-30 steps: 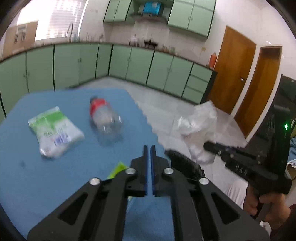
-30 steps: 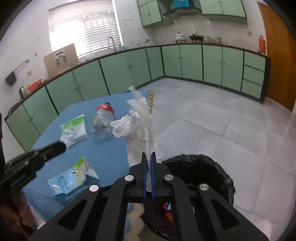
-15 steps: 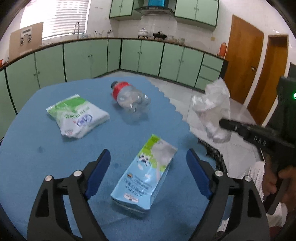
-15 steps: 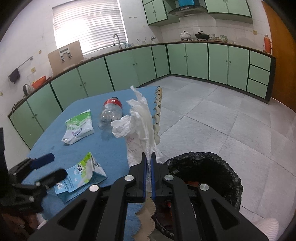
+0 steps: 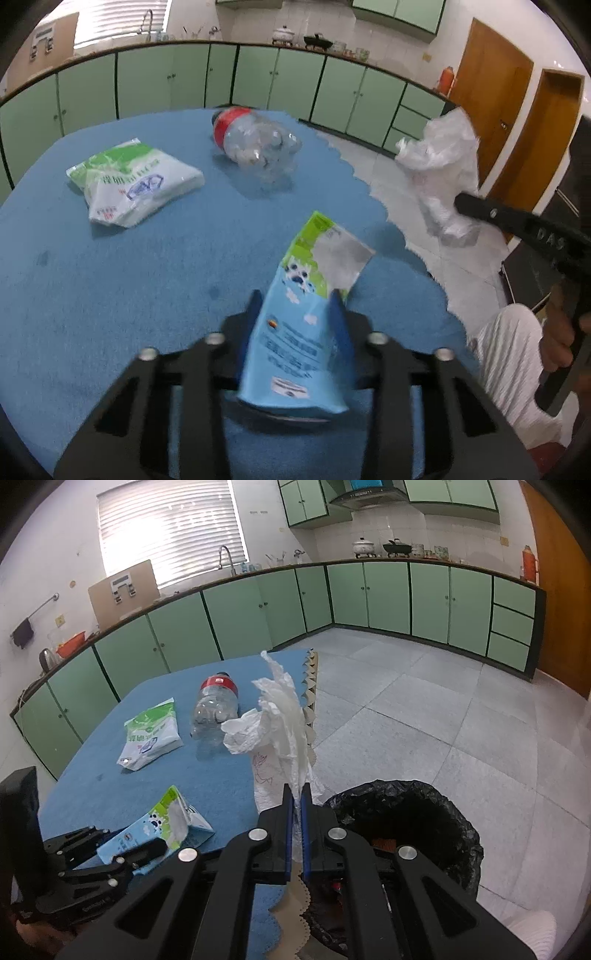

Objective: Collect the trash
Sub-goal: 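Carry the milk carton and white bag over the black bin and release both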

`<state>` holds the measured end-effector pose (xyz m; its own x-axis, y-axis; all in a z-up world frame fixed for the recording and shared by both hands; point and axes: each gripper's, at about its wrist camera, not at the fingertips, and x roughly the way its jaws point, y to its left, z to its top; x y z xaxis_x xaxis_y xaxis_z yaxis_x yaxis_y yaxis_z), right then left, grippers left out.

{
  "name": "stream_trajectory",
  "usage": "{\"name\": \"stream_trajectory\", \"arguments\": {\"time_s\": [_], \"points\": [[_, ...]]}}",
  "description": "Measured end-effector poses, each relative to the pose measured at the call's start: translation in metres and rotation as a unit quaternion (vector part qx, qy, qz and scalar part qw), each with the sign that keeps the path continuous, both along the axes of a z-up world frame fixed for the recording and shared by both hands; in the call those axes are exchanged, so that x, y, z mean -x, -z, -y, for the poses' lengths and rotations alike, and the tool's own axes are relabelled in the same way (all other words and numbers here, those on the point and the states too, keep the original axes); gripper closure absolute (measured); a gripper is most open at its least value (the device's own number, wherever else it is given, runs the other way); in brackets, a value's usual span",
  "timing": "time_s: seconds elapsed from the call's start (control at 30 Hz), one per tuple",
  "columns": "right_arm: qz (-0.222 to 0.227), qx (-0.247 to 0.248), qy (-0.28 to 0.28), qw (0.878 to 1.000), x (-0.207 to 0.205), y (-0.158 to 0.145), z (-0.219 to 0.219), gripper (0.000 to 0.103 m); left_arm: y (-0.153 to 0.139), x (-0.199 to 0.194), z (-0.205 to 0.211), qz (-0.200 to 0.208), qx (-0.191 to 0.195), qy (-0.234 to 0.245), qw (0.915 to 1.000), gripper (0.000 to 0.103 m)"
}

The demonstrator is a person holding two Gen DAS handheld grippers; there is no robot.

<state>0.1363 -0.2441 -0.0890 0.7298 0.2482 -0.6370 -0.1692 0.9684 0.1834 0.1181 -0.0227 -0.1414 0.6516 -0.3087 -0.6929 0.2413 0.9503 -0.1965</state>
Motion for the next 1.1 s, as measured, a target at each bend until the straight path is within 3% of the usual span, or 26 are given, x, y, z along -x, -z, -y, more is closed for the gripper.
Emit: {"name": "stream_trajectory", "arguments": {"time_s": [0.1,0.23,0.67,1.1], "points": [[0.0,-0.005,0.002,1.0,0.0,-0.001,0.001,0.099,-0.007,0.002,0.002,0.011,0.004,0.008,0.9999,0.094],[0.002,-0.004,0.002,1.0,0.001,-0.001,0.002,0.099,-0.016,0.008,0.01,0.026,0.009,0.022,0.9994,0.1],[0.02,-0.012,0.03,0.999,0.007,-0.011,0.016,0.099,-0.049,0.006,0.032,0.08,0.015,0.037,0.996,0.101],[0.04,-0.003,0.082,0.996,0.02,-0.025,0.06,0.099,-0.066,-0.027,0.093,0.116,0.033,0.084,0.9892,0.101]]}}
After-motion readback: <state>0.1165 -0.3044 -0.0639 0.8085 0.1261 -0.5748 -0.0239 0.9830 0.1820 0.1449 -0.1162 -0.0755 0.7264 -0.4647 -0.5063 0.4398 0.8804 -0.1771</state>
